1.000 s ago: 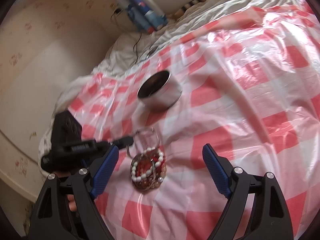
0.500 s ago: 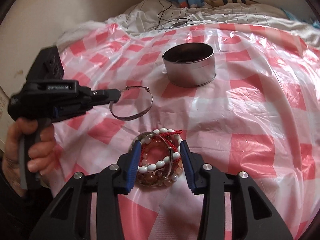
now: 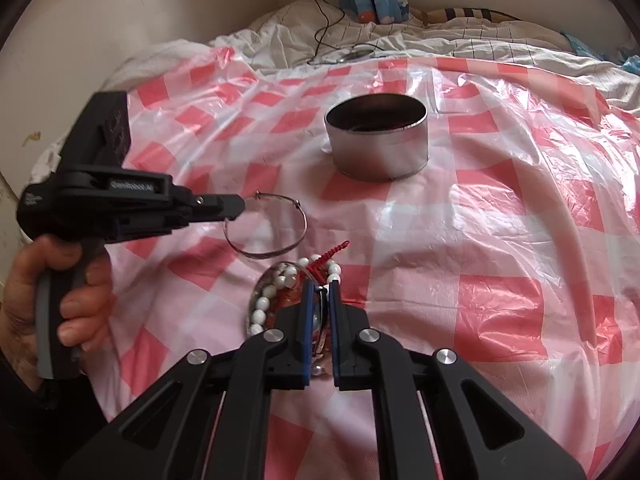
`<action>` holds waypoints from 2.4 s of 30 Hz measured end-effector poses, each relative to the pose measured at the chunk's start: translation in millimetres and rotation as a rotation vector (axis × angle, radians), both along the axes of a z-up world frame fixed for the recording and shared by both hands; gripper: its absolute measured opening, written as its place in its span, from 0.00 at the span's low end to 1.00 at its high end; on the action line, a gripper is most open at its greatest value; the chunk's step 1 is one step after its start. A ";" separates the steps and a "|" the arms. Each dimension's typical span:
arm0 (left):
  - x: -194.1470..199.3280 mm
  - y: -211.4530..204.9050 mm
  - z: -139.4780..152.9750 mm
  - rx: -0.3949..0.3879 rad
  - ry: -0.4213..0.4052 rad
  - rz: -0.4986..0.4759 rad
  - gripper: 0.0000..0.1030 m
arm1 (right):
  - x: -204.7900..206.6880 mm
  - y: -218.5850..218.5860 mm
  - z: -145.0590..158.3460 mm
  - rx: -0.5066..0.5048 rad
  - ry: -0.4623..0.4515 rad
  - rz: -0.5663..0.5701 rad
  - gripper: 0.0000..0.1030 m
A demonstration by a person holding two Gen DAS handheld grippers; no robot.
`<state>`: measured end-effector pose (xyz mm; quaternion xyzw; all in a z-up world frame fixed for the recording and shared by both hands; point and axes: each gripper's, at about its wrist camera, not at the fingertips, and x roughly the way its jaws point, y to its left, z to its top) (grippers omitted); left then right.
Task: Organize jewelry
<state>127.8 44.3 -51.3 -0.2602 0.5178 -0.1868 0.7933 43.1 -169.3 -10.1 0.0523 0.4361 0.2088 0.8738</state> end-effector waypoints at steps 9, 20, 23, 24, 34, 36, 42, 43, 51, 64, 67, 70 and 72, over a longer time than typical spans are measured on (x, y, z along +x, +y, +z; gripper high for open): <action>0.2 1.5 2.1 -0.002 -0.007 0.000 0.05 | -4.4 -32.5 22.7 0.200 -0.055 -0.067 0.04; 0.9 -1.6 -0.2 0.006 0.002 -0.011 0.05 | 8.1 -60.3 5.5 0.254 0.074 -0.164 0.04; 0.8 -2.3 -2.3 0.009 0.009 -0.012 0.05 | 6.5 -57.3 -5.3 0.218 0.131 -0.166 0.43; 1.2 -2.3 -3.1 0.008 0.011 -0.012 0.05 | 4.8 -57.1 -7.6 0.214 0.140 -0.169 0.56; 3.5 -2.9 -5.9 0.013 0.021 -0.014 0.05 | 3.9 -64.5 -31.6 0.389 0.279 -0.139 0.56; 3.9 -3.8 -8.2 0.019 0.028 -0.017 0.05 | 4.1 -70.0 -34.6 0.477 0.300 -0.135 0.55; 3.9 -6.9 -12.9 0.021 0.043 -0.026 0.05 | 5.5 -75.1 -36.7 0.649 0.323 -0.113 0.54; 4.0 -8.6 -14.1 0.021 0.047 -0.028 0.05 | 6.6 -72.8 -36.6 0.643 0.330 -0.107 0.54; 5.6 -12.3 -21.3 0.037 0.066 -0.030 0.06 | 8.6 -66.3 -40.2 0.653 0.354 -0.091 0.53; 5.9 -17.8 -15.0 0.045 0.025 -0.043 0.05 | 9.0 -66.9 -31.7 0.550 0.252 -0.140 0.08; 4.3 -10.3 -5.2 -0.002 -0.002 -0.026 0.05 | 6.9 -75.9 -25.4 0.576 0.207 -0.165 0.08; 4.8 -1.3 0.9 -0.047 -0.015 -0.004 0.05 | 4.7 -85.0 -19.5 0.619 0.170 -0.177 0.08; 4.9 1.4 4.2 -0.056 -0.024 0.004 0.05 | 4.5 -85.9 -16.1 0.616 0.159 -0.175 0.08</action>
